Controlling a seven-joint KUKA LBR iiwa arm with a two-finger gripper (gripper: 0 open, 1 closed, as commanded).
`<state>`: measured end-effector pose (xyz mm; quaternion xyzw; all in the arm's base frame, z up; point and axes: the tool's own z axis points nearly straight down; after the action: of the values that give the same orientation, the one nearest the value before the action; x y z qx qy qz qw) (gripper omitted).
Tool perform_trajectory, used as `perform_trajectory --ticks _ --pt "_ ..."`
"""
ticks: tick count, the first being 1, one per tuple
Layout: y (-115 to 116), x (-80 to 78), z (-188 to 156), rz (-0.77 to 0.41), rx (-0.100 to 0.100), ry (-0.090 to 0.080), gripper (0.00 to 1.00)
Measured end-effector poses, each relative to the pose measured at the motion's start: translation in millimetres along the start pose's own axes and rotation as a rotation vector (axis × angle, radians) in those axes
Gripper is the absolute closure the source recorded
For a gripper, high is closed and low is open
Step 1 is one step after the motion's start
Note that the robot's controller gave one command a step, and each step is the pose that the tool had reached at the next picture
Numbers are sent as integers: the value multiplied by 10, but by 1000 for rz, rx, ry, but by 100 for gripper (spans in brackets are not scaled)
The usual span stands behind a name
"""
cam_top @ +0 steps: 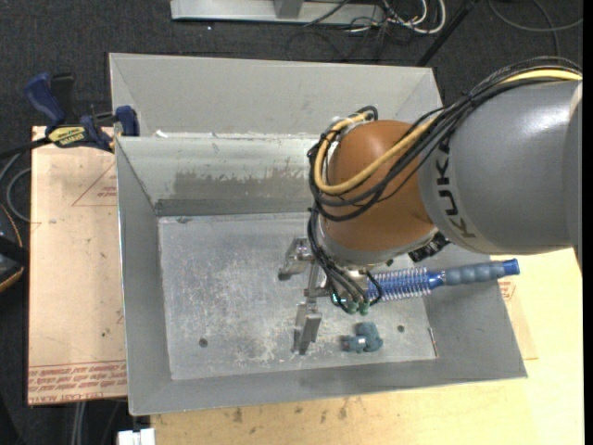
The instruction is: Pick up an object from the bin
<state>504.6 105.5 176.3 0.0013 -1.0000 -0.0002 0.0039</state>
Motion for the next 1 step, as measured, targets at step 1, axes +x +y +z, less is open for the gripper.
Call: perform_trajectory --ticks 1 --pt "-615 -175 597 -198 2 -4 0"
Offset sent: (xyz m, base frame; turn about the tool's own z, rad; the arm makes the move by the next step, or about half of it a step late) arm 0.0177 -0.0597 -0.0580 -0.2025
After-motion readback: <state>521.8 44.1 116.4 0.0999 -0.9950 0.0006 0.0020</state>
